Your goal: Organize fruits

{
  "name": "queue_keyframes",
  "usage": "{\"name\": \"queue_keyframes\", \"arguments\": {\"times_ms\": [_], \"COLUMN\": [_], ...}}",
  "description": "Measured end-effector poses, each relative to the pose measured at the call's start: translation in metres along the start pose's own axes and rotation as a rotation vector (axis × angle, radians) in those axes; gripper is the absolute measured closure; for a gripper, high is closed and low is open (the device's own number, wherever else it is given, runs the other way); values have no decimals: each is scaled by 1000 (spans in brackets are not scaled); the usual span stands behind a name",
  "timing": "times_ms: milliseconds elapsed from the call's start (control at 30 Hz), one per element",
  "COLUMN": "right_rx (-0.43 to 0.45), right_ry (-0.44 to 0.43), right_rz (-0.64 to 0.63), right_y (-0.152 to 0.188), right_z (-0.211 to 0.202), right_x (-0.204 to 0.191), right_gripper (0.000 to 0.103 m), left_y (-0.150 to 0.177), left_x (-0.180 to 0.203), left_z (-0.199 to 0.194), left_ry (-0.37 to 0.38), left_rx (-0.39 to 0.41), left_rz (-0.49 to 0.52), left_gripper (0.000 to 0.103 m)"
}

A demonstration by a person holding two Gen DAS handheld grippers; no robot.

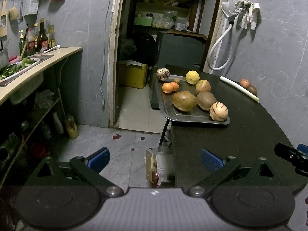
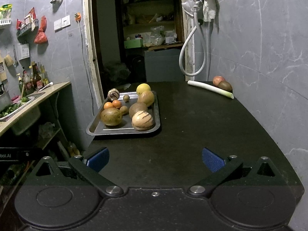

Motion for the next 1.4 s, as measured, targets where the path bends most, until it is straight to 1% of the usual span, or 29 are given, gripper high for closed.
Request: {"name": "queue_keyframes", "arguments": {"times_ms": [1400], "right_rx": [-9], "right_ry": [5], "right_rz": [-7], "right_y": [2], "right_z": [2], "right_x": [1], "right_gripper": [1], "left_y": [5], "left_x": [3], "left_z": [4], "left_ry": [7], "left_rx": [-10], "left_rz": [-8], "left_gripper": [1]}}
Point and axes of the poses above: each gripper's, at about its wrist camera, not at the fingertips, and z roughly the way its jaws point, x to its right, y to its underside, the point moved 1 cm from there along z, roughly the way its jaws point, and after that the axes turned 9 degrees about -y, right-handed, at the moved point
